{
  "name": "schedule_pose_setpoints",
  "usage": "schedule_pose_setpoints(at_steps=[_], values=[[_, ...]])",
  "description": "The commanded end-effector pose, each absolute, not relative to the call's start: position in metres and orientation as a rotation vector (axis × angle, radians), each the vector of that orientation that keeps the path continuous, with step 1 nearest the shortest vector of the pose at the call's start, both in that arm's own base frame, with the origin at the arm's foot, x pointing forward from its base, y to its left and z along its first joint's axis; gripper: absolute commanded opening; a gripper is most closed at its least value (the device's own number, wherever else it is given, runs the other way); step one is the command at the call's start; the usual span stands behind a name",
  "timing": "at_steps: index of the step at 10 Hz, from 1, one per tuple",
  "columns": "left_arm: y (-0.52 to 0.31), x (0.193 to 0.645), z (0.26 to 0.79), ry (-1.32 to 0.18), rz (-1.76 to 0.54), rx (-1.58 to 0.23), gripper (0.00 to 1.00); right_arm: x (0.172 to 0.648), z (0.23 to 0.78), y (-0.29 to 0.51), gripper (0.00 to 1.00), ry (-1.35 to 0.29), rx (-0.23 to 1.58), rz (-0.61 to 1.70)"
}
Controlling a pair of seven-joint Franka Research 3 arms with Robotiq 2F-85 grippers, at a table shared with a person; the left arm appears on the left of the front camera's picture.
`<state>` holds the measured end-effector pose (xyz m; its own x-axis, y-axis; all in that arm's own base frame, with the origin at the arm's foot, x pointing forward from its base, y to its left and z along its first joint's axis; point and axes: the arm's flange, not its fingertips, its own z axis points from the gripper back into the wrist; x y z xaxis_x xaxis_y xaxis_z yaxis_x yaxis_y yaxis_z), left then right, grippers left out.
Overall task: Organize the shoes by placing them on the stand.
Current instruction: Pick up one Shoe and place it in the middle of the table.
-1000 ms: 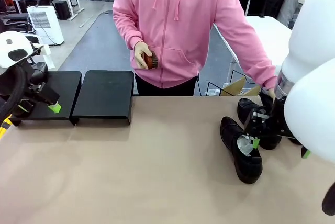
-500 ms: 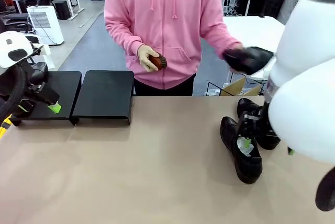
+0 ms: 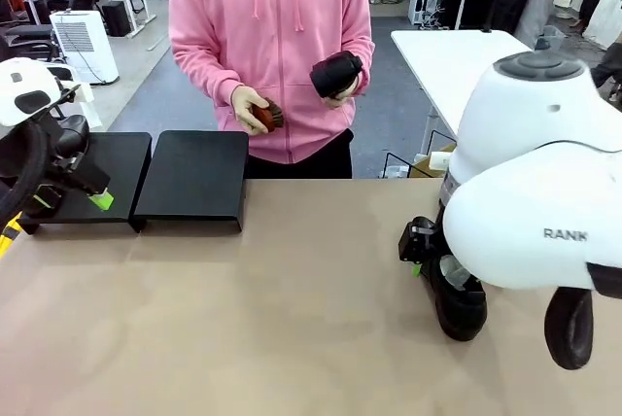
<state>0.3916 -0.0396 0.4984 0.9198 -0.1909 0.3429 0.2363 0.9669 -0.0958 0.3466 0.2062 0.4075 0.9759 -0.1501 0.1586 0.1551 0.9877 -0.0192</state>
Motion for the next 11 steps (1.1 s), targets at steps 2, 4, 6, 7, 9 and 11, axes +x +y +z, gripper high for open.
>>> schedule_pose_setpoints(at_steps=[2, 4, 6, 7, 9, 11], values=[[-0.037, 0.39, 0.497, -0.35, -0.229, -0.158, 1.0, 0.377, 0.397, 0.206, 1.0, -0.134, -0.017, -0.071], [-0.037, 0.39, 0.497, -0.35, -0.229, -0.158, 1.0, 0.391, 0.388, 0.207, 1.0, -0.13, 0.0, -0.044], [-0.037, 0.39, 0.497, -0.35, -0.229, -0.158, 1.0, 0.403, 0.376, 0.213, 1.0, -0.1, 0.008, -0.031], [-0.037, 0.39, 0.497, -0.35, -0.229, -0.158, 1.0, 0.406, 0.37, 0.216, 1.0, -0.088, -0.001, -0.029], [-0.037, 0.39, 0.497, -0.35, -0.229, -0.158, 1.0, 0.409, 0.36, 0.22, 1.0, -0.071, -0.003, -0.024], [-0.037, 0.39, 0.497, -0.35, -0.229, -0.158, 1.0, 0.412, 0.348, 0.222, 1.0, -0.061, -0.013, -0.021]])
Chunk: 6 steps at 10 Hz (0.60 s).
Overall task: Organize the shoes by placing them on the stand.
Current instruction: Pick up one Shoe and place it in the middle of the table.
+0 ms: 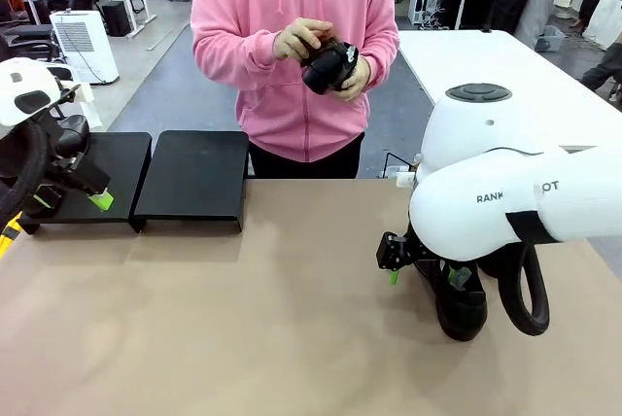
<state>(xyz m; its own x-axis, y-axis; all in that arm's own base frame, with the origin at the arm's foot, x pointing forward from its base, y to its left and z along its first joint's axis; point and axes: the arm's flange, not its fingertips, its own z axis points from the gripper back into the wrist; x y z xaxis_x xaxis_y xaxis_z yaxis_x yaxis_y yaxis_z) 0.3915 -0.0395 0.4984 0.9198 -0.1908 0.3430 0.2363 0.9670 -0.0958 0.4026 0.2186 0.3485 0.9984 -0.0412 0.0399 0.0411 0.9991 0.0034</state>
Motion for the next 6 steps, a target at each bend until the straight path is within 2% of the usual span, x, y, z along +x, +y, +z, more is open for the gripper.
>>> schedule_pose_setpoints(at_steps=[1, 2, 3, 6], values=[[-0.0366, 0.3898, 0.4967, -0.35, -0.229, -0.158, 1.0, 0.4138, 0.3423, 0.2222, 1.0, -0.052, -0.013, -0.013], [-0.0366, 0.3898, 0.4967, -0.35, -0.229, -0.158, 1.0, 0.4144, 0.3394, 0.2212, 1.0, -0.05, -0.018, -0.015], [-0.0366, 0.3898, 0.4967, -0.35, -0.229, -0.158, 1.0, 0.4138, 0.3388, 0.2198, 0.88, -0.062, -0.026, -0.013], [-0.0366, 0.3898, 0.4967, -0.35, -0.229, -0.158, 1.0, 0.4131, 0.3386, 0.2176, 0.29, -0.066, -0.041, -0.013]])
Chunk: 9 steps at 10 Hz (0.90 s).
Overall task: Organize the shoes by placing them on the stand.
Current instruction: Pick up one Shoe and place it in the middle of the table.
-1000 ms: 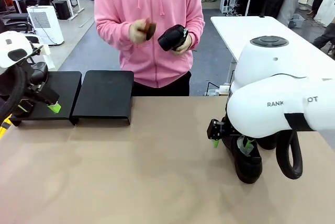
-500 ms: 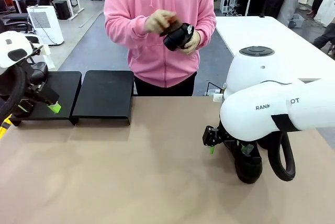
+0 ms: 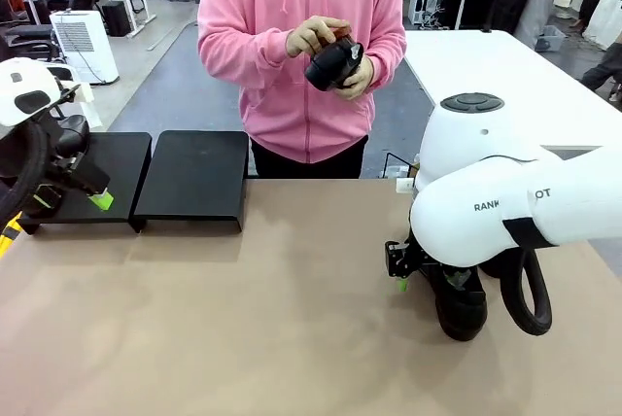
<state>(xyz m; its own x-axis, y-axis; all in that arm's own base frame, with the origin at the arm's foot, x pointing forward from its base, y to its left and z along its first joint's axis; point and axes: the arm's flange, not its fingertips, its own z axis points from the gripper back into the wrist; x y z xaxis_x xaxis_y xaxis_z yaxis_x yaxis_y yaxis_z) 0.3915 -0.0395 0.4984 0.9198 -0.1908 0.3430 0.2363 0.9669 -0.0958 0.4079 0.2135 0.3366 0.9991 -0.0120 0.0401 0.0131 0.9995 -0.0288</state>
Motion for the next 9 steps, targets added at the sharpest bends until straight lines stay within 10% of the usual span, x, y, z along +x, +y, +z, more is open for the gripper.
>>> schedule_pose_setpoints(at_steps=[1, 9], values=[[-0.037, 0.39, 0.497, -0.35, -0.229, -0.158, 1.0, 0.413, 0.339, 0.216, 0.09, -0.068, -0.042, -0.015], [-0.037, 0.39, 0.497, -0.35, -0.229, -0.158, 1.0, 0.403, 0.36, 0.199, 0.0, -0.112, -0.128, -0.071]])
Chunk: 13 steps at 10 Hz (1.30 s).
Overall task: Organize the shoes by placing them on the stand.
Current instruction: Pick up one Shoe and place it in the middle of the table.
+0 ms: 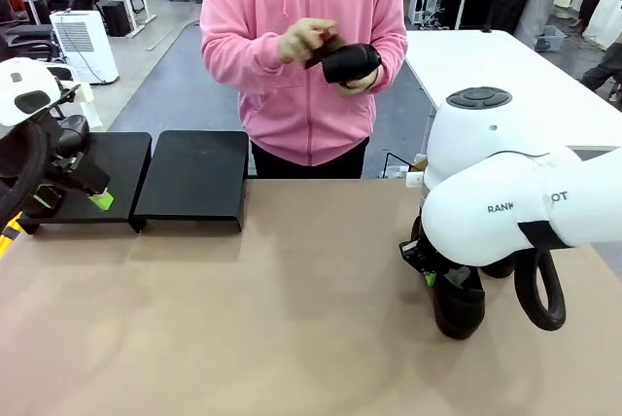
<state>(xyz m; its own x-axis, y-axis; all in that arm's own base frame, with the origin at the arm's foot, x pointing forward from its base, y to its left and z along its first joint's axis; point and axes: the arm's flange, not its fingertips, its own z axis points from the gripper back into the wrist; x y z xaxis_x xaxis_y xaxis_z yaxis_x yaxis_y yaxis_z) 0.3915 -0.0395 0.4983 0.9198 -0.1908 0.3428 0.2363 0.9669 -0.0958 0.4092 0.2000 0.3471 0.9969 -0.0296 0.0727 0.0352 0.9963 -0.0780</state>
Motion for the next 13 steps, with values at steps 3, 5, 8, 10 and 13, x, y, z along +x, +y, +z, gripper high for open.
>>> schedule_pose_setpoints(at_steps=[3, 5, 8, 10, 13], values=[[-0.037, 0.39, 0.497, -0.35, -0.229, -0.158, 1.0, 0.365, 0.437, 0.235, 0.0, -0.259, -0.095, -0.155], [-0.037, 0.39, 0.497, -0.35, -0.229, -0.158, 1.0, 0.342, 0.456, 0.283, 0.0, -0.261, -0.027, -0.151], [-0.037, 0.39, 0.497, -0.35, -0.229, -0.158, 1.0, 0.332, 0.44, 0.367, 0.0, -0.22, 0.019, -0.069], [-0.037, 0.39, 0.497, -0.35, -0.229, -0.158, 1.0, 0.328, 0.415, 0.413, 0.0, -0.217, 0.014, 0.043], [-0.037, 0.39, 0.497, -0.35, -0.229, -0.158, 1.0, 0.337, 0.384, 0.443, 0.0, -0.193, -0.014, 0.068]])
